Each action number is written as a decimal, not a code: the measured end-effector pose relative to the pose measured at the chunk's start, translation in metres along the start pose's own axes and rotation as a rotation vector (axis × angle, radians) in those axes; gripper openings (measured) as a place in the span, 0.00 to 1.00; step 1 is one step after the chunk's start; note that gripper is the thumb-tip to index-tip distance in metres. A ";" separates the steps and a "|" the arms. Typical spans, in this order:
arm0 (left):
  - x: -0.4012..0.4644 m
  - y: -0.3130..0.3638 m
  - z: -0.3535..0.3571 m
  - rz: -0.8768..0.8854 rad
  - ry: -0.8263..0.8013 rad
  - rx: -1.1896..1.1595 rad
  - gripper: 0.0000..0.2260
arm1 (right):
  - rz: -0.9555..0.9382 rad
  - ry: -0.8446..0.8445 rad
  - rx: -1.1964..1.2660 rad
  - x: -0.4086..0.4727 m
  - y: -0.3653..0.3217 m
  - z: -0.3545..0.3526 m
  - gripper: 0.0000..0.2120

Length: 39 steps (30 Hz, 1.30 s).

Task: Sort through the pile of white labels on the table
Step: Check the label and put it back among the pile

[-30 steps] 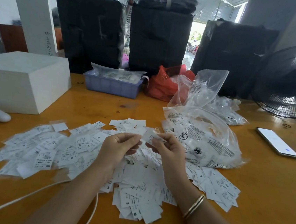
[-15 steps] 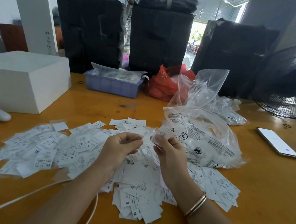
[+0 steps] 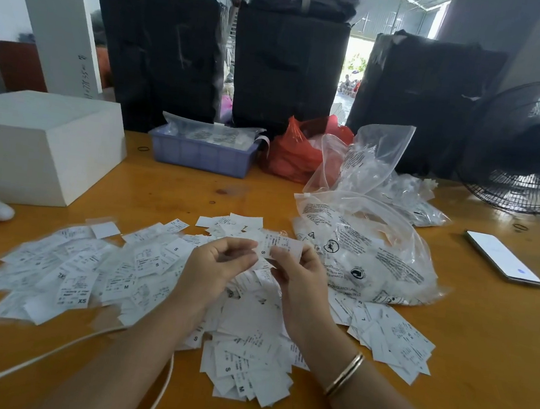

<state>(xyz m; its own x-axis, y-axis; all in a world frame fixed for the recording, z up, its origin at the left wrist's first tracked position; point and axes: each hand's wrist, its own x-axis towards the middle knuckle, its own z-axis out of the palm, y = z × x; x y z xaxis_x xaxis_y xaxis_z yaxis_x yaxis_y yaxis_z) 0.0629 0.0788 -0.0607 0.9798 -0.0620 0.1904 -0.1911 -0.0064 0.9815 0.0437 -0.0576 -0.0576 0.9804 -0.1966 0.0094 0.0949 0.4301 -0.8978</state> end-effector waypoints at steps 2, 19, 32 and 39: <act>0.000 0.000 0.001 -0.006 -0.008 0.009 0.08 | 0.007 0.005 0.005 0.000 0.000 0.000 0.07; -0.001 0.003 -0.003 0.014 0.007 0.052 0.05 | -0.226 -0.106 -0.655 -0.006 0.000 0.001 0.08; -0.003 0.007 -0.005 0.025 -0.053 0.100 0.10 | -0.441 -0.126 -0.981 0.000 0.001 -0.007 0.18; -0.001 0.008 -0.007 0.050 0.063 0.098 0.10 | -0.280 -0.228 -0.952 -0.007 0.004 -0.004 0.20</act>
<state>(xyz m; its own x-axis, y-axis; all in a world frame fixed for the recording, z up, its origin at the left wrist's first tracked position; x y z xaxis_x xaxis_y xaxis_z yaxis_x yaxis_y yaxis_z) 0.0605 0.0858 -0.0532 0.9700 -0.0020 0.2431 -0.2421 -0.1024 0.9648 0.0366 -0.0584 -0.0628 0.9632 0.0327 0.2670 0.2464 -0.5053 -0.8270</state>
